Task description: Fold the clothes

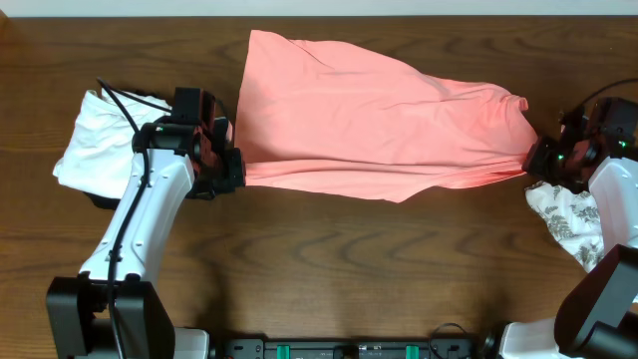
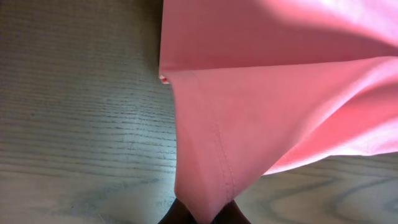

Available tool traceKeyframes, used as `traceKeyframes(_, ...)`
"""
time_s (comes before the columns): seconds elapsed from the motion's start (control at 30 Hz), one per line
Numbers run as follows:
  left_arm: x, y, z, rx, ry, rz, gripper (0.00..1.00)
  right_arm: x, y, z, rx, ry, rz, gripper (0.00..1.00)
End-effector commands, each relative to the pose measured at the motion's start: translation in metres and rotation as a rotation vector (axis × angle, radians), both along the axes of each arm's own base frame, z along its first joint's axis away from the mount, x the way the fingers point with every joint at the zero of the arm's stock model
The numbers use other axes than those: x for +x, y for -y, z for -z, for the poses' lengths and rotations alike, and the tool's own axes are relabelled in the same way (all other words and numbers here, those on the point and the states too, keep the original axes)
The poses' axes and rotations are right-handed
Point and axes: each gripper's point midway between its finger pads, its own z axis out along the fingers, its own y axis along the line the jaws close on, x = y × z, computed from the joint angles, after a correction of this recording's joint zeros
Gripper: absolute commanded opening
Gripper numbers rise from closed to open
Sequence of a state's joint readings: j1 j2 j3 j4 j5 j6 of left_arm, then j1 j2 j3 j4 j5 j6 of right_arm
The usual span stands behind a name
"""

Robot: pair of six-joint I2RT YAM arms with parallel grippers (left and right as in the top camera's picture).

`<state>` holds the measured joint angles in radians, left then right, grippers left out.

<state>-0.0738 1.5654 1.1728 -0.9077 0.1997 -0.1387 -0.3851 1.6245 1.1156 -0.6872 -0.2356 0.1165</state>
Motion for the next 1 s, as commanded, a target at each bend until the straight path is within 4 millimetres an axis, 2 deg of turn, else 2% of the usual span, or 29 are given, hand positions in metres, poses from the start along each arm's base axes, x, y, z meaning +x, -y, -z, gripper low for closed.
traceKeyframes(0.0,0.007,-0.011,-0.002,0.051,0.021,-0.055,0.06,0.007,0.006,-0.010,-0.024,0.042,-0.008,0.01)
traceKeyframes(0.13,0.023,-0.013,-0.006,0.062,0.086,-0.072,0.06,0.015,0.009,-0.014,-0.038,0.077,-0.008,0.01)
traceKeyframes(0.37,0.065,-0.010,-0.021,0.040,0.267,-0.084,0.06,0.031,0.015,-0.024,-0.068,0.152,-0.010,0.01)
traceKeyframes(0.53,0.084,-0.009,-0.026,0.031,0.337,-0.090,0.06,0.042,0.010,-0.027,-0.078,0.187,-0.023,0.01)
traceKeyframes(0.73,0.091,-0.008,-0.008,0.032,0.313,-0.092,0.06,0.059,0.000,-0.022,-0.078,0.223,-0.043,0.01)
traceKeyframes(0.97,0.108,-0.007,0.019,0.033,0.304,-0.092,0.06,0.079,-0.010,0.007,-0.054,0.216,-0.050,0.01)
